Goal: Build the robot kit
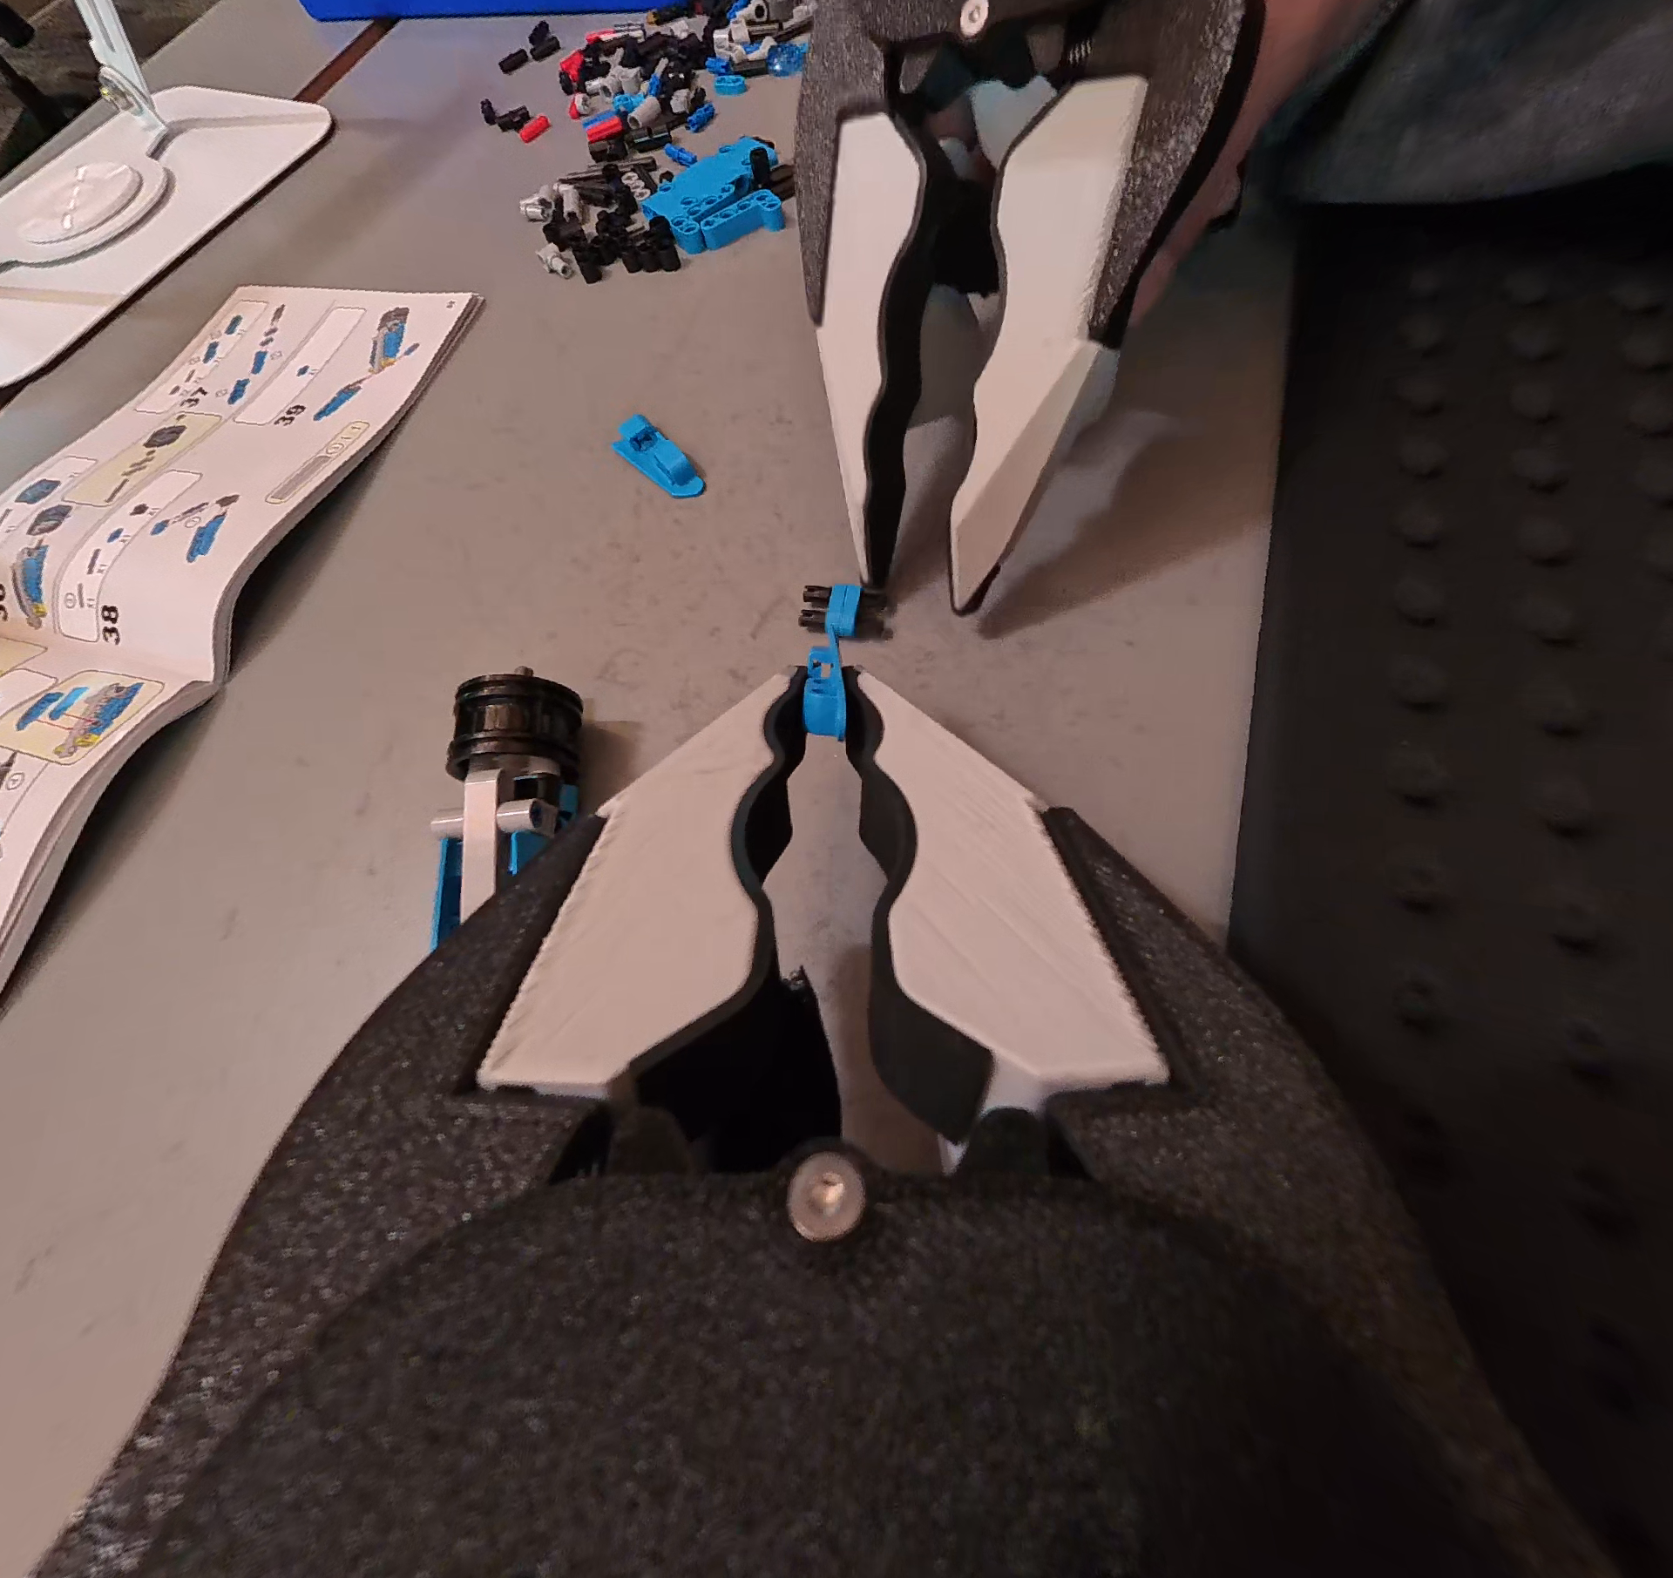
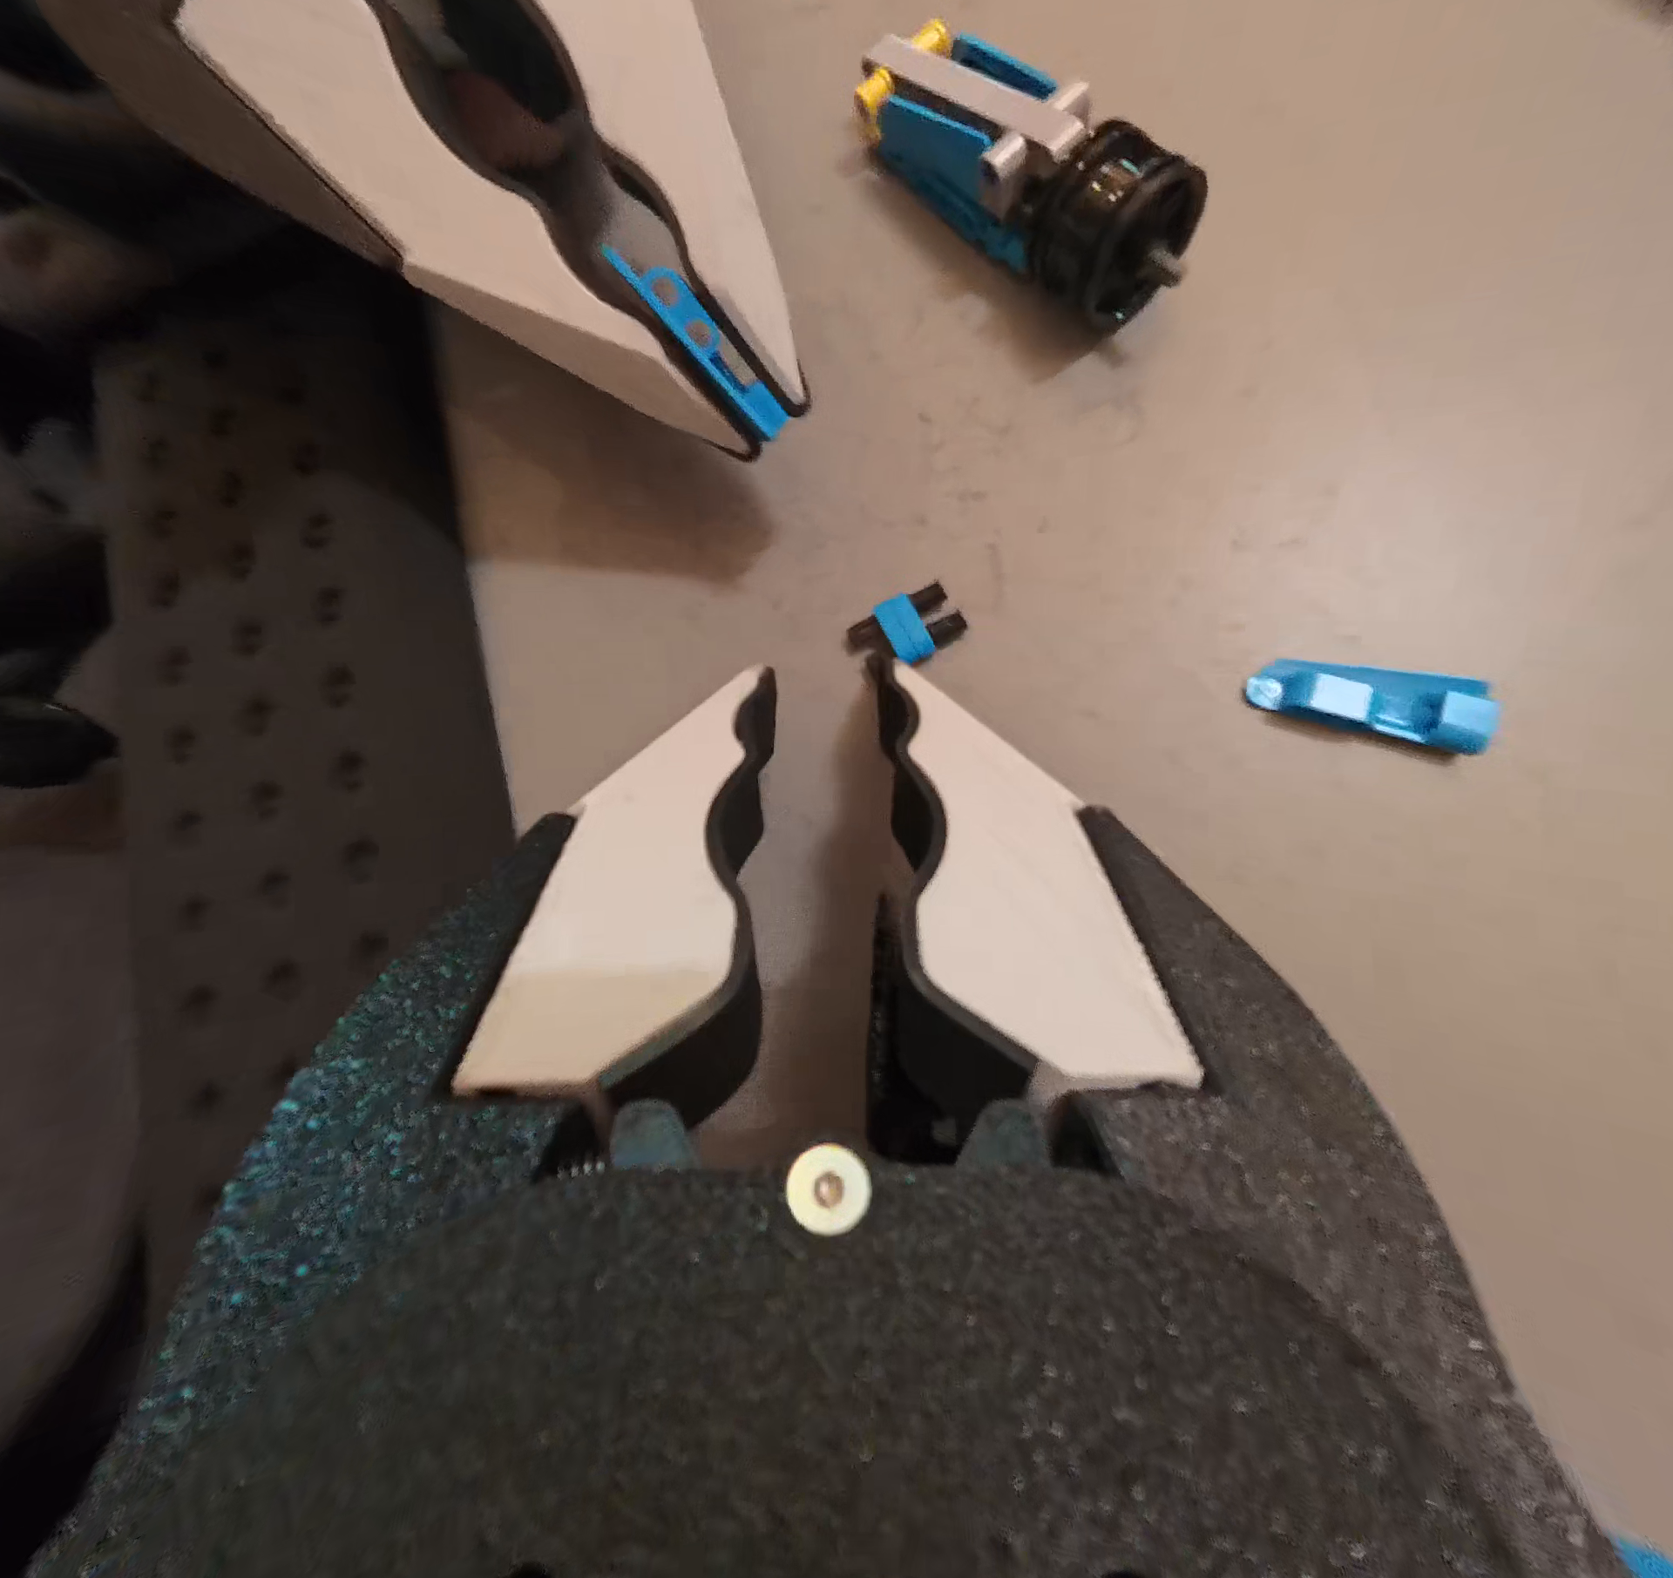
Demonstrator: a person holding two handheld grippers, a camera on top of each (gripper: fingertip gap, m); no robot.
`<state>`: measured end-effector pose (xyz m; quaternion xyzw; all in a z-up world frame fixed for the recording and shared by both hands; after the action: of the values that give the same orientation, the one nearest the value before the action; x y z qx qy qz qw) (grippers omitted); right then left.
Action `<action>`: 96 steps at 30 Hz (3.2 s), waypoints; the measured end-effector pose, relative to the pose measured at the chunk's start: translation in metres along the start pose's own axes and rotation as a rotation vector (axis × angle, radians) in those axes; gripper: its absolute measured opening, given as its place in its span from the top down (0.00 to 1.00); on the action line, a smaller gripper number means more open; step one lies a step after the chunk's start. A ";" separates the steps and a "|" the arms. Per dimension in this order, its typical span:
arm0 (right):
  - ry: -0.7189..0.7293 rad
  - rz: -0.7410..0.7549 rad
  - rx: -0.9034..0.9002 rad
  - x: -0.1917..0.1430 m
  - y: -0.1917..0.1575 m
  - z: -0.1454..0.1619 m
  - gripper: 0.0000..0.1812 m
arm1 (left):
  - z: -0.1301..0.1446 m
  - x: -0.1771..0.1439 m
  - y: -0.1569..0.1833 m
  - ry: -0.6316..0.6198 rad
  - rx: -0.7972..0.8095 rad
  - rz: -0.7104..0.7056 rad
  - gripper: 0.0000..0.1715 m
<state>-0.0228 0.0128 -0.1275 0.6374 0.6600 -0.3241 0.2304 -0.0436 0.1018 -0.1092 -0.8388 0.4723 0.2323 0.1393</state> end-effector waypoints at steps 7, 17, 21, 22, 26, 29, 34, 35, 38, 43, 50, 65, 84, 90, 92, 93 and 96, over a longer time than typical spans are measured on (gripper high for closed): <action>0.059 0.011 -0.087 -0.006 -0.006 -0.008 0.88 | -0.002 -0.002 -0.003 0.020 -0.032 0.003 0.96; 0.005 0.085 -0.162 -0.008 0.018 -0.001 0.88 | 0.015 0.017 -0.003 -0.160 0.021 -0.061 0.96; -0.010 0.203 -0.048 -0.005 0.017 0.002 0.87 | 0.009 0.021 -0.009 -0.145 -0.033 -0.066 0.96; -0.002 0.245 0.014 -0.006 0.018 0.001 0.87 | 0.008 0.023 -0.009 -0.139 -0.043 -0.055 0.96; 0.053 0.288 0.152 -0.008 0.014 -0.003 0.86 | 0.007 0.030 -0.007 -0.168 -0.041 -0.030 0.96; 0.083 0.260 0.194 -0.008 0.010 -0.005 0.88 | 0.009 0.032 -0.004 -0.182 -0.011 -0.033 0.96; 0.057 0.288 0.172 -0.004 0.012 -0.002 0.83 | 0.008 0.033 -0.002 -0.181 -0.012 -0.025 0.96; 0.051 0.268 0.175 -0.001 0.010 -0.001 0.83 | 0.008 0.034 -0.002 -0.182 -0.010 -0.025 0.96; 0.051 0.253 0.174 0.003 0.010 0.000 0.88 | 0.007 0.036 0.000 -0.182 -0.001 -0.024 0.96; 0.039 0.267 0.149 0.006 0.010 0.000 0.93 | 0.006 0.036 0.000 -0.182 -0.011 -0.015 0.96; 0.027 0.290 0.100 0.008 0.010 -0.001 0.94 | 0.006 0.036 -0.001 -0.183 -0.033 -0.004 0.97; 0.032 0.293 0.091 0.008 0.010 -0.001 0.95 | 0.006 0.036 -0.001 -0.182 -0.034 -0.006 0.97; -0.080 -0.253 -0.515 0.011 0.027 -0.011 0.89 | 0.003 0.014 0.008 -0.066 0.057 0.070 0.96; -0.042 -0.176 -0.354 0.011 0.025 -0.011 0.91 | -0.021 -0.020 0.002 0.214 -0.026 0.119 0.96; 0.027 -0.144 -0.292 0.005 0.023 -0.022 0.91 | -0.030 -0.033 0.003 0.329 -0.056 0.161 0.96; 0.097 -0.129 -0.265 -0.002 0.022 -0.032 0.91 | -0.034 -0.040 0.001 0.376 -0.069 0.167 0.96; 0.322 -0.063 -0.209 -0.030 0.018 -0.062 0.91 | -0.044 -0.055 -0.006 0.487 -0.089 0.144 0.96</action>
<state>0.0042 0.0366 -0.0664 0.6326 0.7380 -0.1548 0.1767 -0.0519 0.1246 -0.0430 -0.8396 0.5397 0.0534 -0.0323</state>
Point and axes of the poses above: each gripper's, where its closed fingertips meet, x out along the fingers, z out of its underside, y = z × x across the jaws, the point moved 4 cm from there along -x, back along the fingers, and after that the axes turned 8 degrees about -x, right-handed, at the moved point
